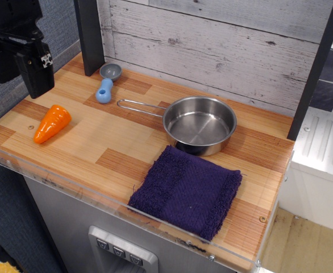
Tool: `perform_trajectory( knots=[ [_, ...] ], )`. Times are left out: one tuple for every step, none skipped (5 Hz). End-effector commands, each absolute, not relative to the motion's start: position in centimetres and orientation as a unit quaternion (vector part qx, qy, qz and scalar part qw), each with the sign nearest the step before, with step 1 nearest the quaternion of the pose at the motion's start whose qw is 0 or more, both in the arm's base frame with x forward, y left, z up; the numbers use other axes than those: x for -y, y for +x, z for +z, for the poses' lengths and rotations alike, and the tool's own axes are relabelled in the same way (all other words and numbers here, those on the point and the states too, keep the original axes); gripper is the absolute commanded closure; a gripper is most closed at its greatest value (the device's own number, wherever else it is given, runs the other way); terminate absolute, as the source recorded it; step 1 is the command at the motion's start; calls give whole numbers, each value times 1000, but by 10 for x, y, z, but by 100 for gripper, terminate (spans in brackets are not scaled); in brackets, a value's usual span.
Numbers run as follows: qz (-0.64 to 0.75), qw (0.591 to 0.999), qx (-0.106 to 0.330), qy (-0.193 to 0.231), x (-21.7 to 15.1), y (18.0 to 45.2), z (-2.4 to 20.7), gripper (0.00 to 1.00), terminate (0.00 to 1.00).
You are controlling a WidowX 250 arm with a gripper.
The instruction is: Put the silver pot on the purple cloth.
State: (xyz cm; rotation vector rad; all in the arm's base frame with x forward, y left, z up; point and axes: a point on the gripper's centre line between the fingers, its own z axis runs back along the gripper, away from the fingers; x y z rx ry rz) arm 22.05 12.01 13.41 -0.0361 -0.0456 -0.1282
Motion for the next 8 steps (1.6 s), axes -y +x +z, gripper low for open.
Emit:
perform_trajectory(
  knots=[
    [-64,998,23,-18,-120,220,134,0,0],
    [-66,997,27,-26,-88,241,127,0,0],
    [-92,995,36,-22,-47,264,111,0,0],
    [-100,993,54,-22,-11,288,99,0,0],
    [-148,987,53,-17,22,314,87,0,0],
    [-204,977,61,-10,44,329,81,0,0],
    [-258,964,64,0,63,339,75,0,0],
    [-287,957,45,5,73,343,66,0,0]
  ],
)
